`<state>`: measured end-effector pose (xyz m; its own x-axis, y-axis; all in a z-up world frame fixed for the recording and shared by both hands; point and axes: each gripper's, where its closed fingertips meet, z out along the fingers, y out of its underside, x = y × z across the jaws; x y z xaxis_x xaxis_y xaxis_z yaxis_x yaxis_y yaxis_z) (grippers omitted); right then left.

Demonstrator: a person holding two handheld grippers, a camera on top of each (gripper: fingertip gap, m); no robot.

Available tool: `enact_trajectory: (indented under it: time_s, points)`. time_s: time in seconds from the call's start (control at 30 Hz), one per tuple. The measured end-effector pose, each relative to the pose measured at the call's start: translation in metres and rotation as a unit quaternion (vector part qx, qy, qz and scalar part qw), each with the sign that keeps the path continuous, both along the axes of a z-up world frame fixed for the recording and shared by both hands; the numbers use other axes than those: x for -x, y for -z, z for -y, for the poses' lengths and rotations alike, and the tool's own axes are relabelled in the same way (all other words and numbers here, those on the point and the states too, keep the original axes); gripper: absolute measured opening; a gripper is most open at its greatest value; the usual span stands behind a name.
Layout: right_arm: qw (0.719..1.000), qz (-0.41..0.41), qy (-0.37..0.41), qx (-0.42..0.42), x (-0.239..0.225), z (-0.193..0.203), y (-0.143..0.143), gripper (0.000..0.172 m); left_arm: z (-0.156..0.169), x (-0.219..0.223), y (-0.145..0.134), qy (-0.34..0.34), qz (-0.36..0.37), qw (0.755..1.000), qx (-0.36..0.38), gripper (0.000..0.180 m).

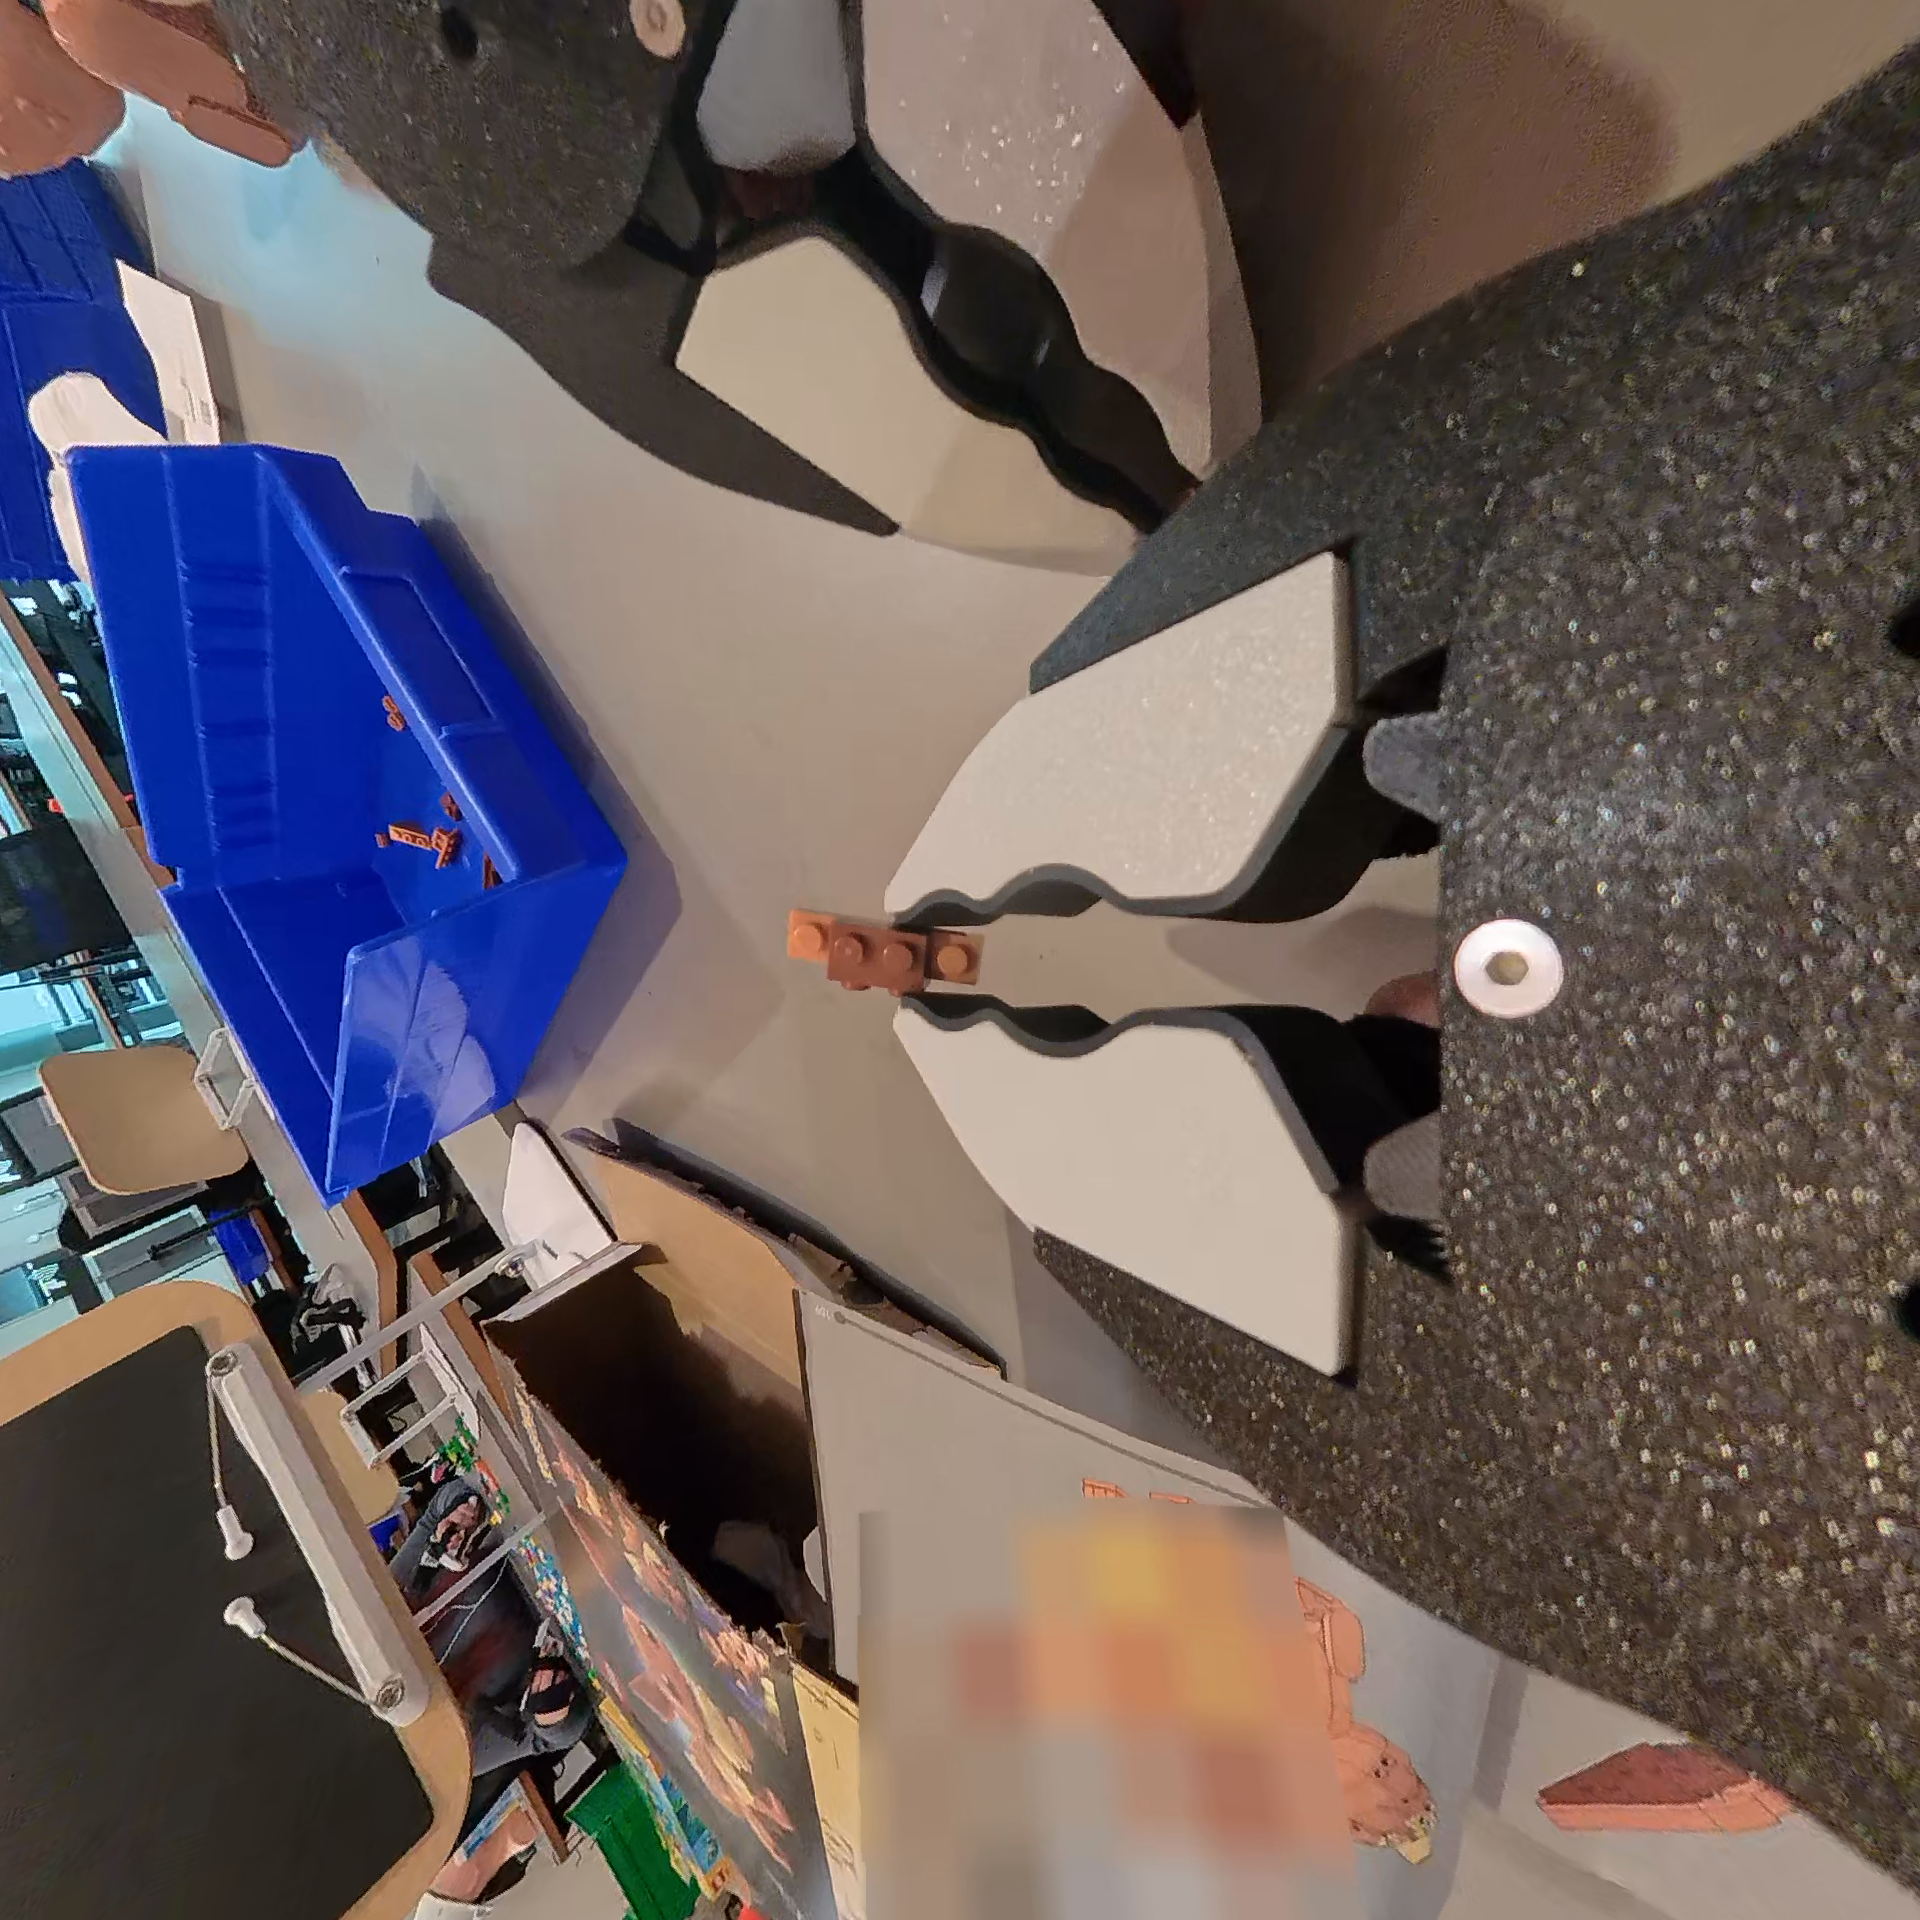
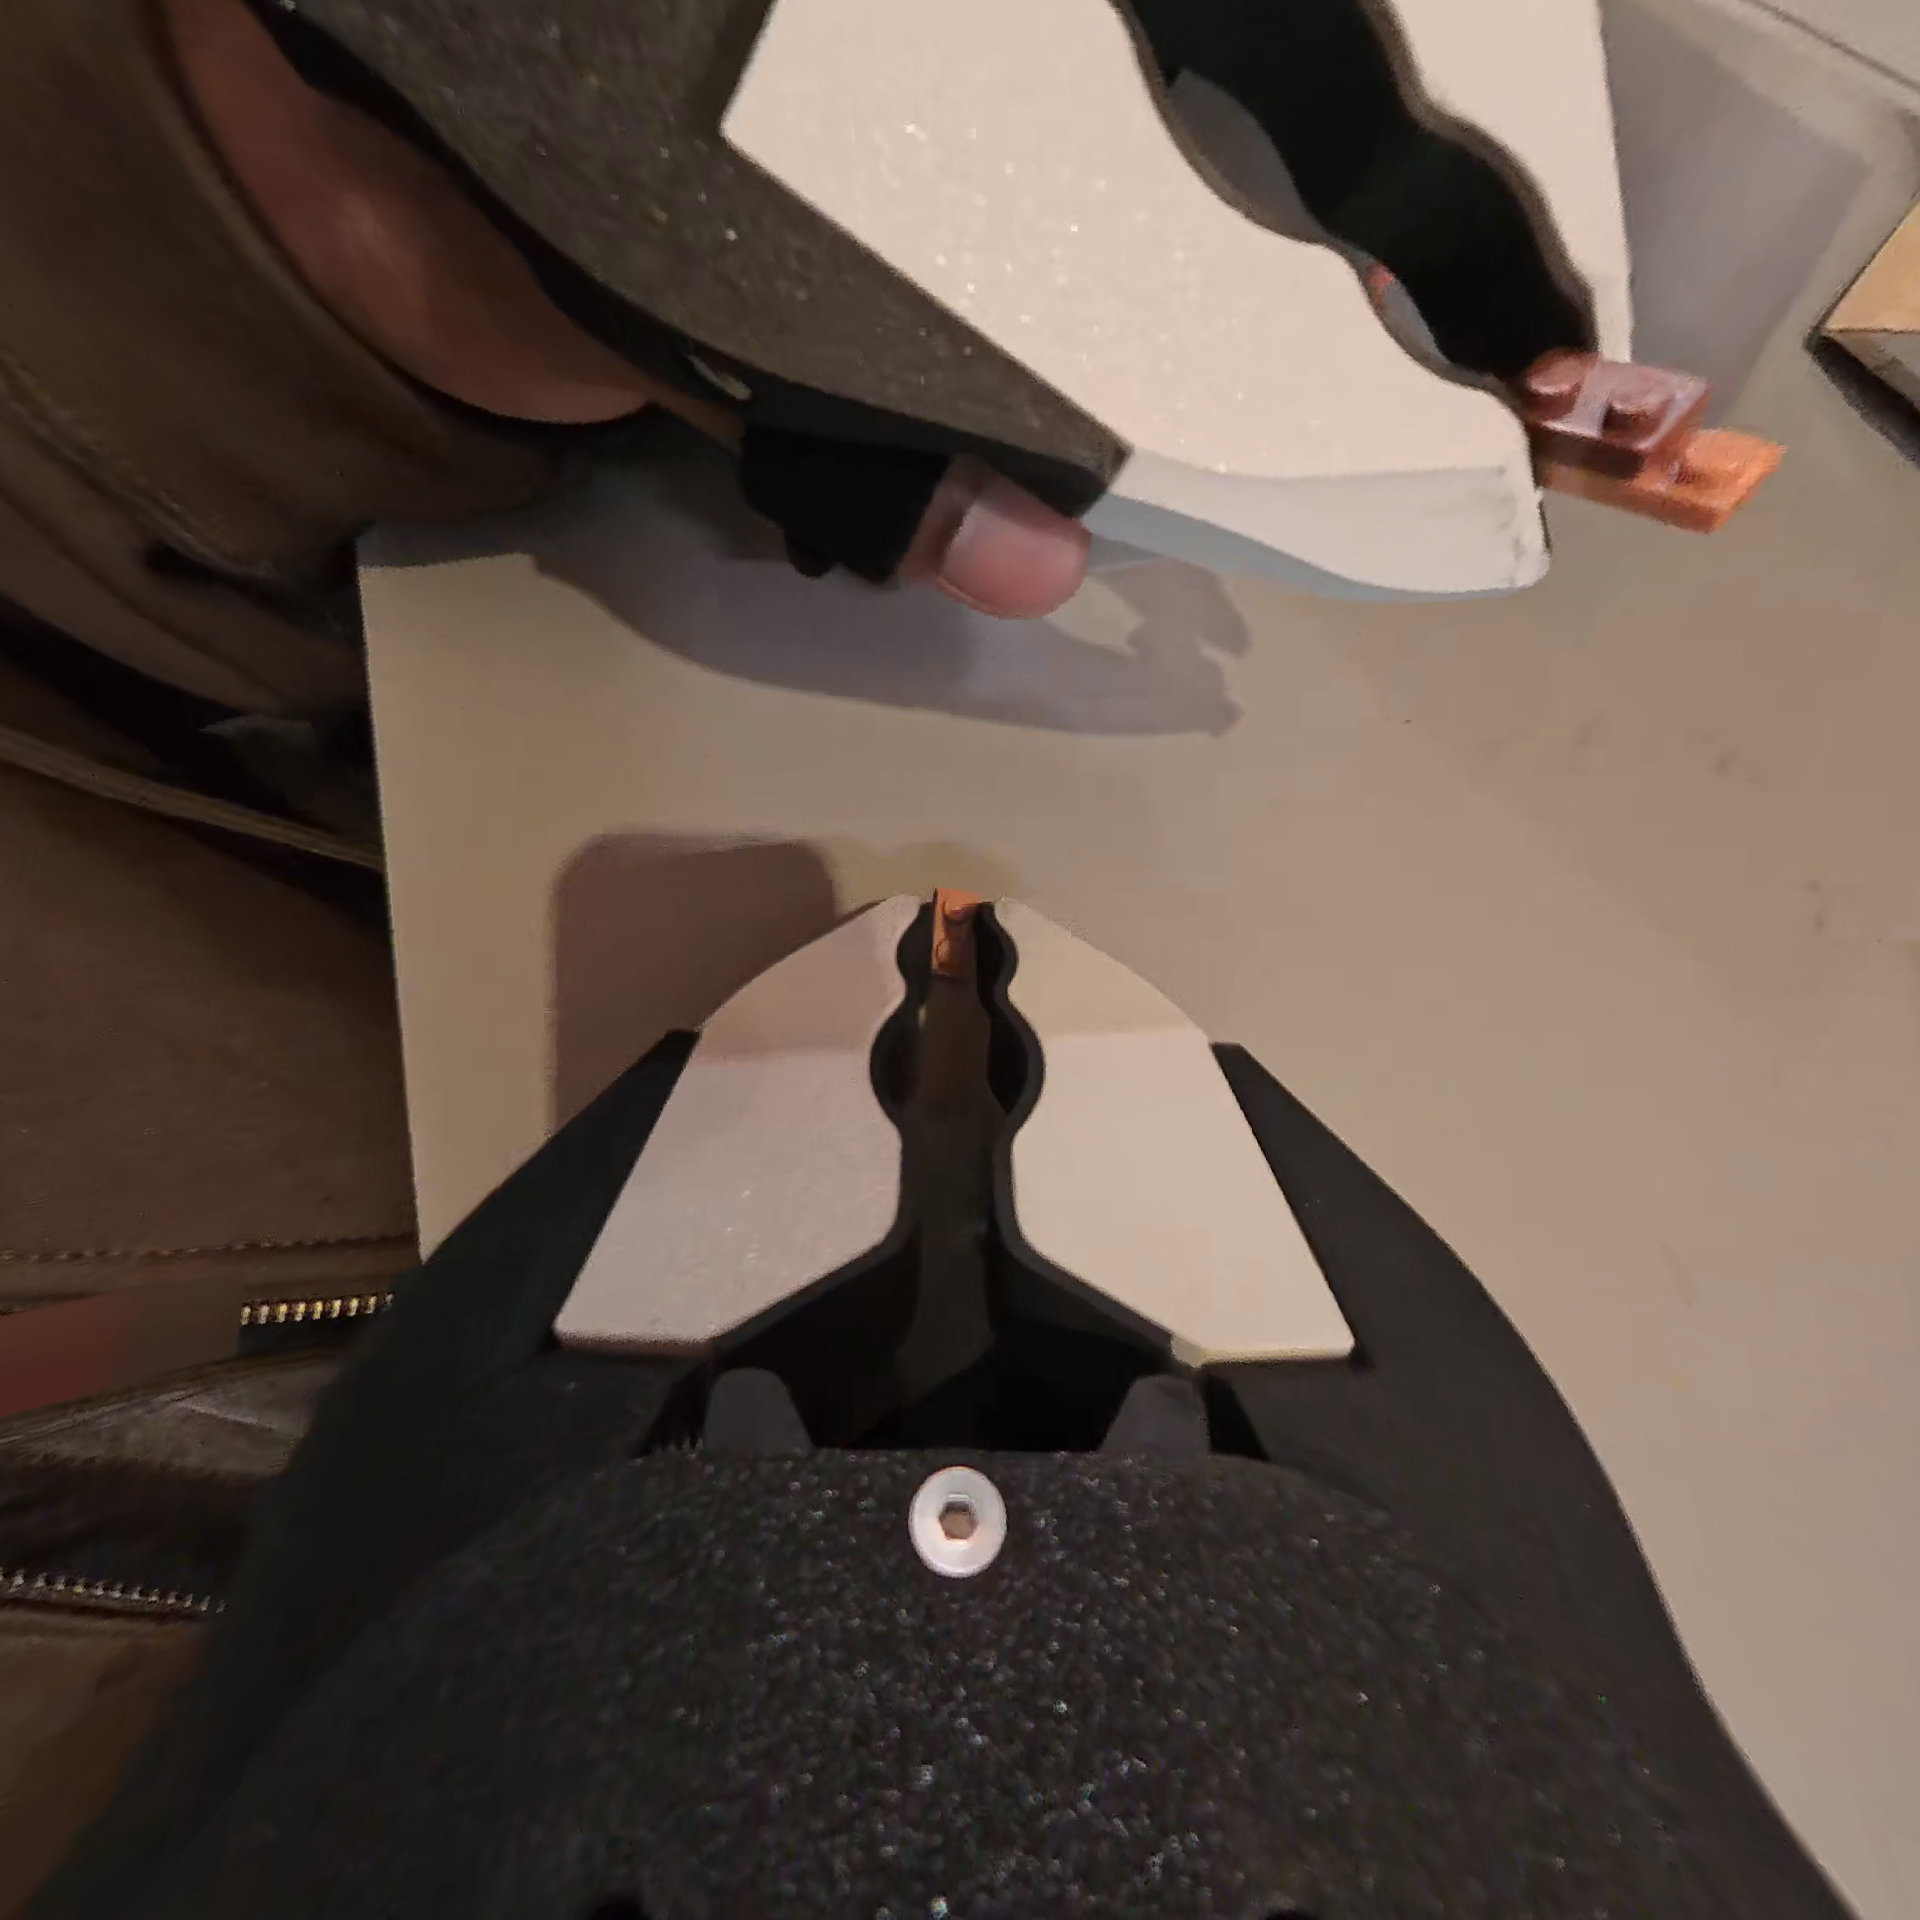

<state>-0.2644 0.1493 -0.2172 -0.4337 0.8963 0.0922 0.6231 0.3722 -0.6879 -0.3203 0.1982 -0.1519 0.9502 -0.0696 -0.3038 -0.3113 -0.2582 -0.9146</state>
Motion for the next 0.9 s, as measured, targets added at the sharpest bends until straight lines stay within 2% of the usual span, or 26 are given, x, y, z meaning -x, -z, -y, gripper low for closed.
enact_trajectory:
  time_s: [0.13,0.23,0.33,0.43,0.5,0.57,0.67,0.77,0.9]
  points:
    - [1.0,-0.004,0.004,-0.019,0.0,-0.004,0.0,0.007,0.0,0.0,0.0,-0.001,-0.002,1.0,-0.001,0.012]
    - [0.997,-0.035,0.055,-0.045,0.003,-0.037,-0.012,0.007,0.0,0.0,-0.001,-0.001,-0.001,1.0,-0.004,0.012]
    - [0.976,-0.122,0.17,-0.051,0.004,-0.111,-0.062,0.007,0.0,-0.001,-0.001,0.0,-0.003,1.0,-0.004,0.012]
    - [0.914,-0.232,0.33,-0.052,-0.013,-0.216,-0.123,0.008,0.0,-0.002,0.0,0.003,-0.004,1.0,-0.003,0.012]
    - [0.881,-0.259,0.395,-0.018,-0.026,-0.268,-0.137,0.025,0.0,-0.002,0.0,0.003,-0.006,1.0,-0.001,0.012]
    - [0.874,-0.25,0.416,0.028,-0.032,-0.292,-0.127,0.039,-0.001,-0.003,0.001,0.004,-0.007,1.0,0.0,0.012]
    - [0.872,-0.247,0.418,0.067,-0.04,-0.29,-0.104,0.042,-0.001,-0.004,0.002,0.008,-0.006,1.0,0.003,0.012]
    - [0.882,-0.274,0.382,0.033,-0.046,-0.259,-0.108,0.041,-0.002,-0.008,0.003,0.018,-0.006,1.0,0.006,0.012]
    - [0.909,-0.331,0.254,-0.022,-0.037,-0.177,-0.114,0.037,0.0,-0.023,0.004,0.066,0.019,0.998,0.011,0.012]
